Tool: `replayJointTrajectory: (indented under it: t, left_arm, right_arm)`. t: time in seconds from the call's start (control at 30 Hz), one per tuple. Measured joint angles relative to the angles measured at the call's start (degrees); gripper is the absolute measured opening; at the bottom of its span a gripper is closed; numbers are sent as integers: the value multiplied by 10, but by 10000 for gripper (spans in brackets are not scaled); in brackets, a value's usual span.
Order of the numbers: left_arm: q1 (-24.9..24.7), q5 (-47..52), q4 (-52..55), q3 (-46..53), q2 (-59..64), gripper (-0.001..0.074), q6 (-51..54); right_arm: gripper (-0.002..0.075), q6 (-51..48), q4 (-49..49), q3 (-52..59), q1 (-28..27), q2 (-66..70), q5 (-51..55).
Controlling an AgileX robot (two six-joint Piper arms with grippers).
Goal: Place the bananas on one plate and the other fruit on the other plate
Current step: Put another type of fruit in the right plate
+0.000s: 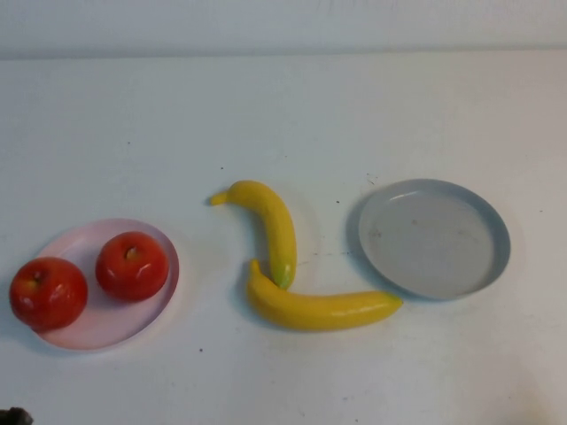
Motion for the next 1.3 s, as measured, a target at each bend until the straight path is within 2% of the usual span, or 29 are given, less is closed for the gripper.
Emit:
replayJointTrajectory:
  t: [0.13,0.37,0.57,1.3]
  left_arm:
    - [26,17,-17,26,-56,4,6]
    - [27,190,-28,30,-151,4,3]
    - [27,301,-29,30,-165,4,9]
    - [27,308,-4,30,-166,4,42]
  right_arm:
    - [-17,0,0,0,0,0,0]
    - [-17,0,0,0,0,0,0]
    - [-17,0,0,1,0,0,0]
    - [-17,0,0,1,0,0,0]
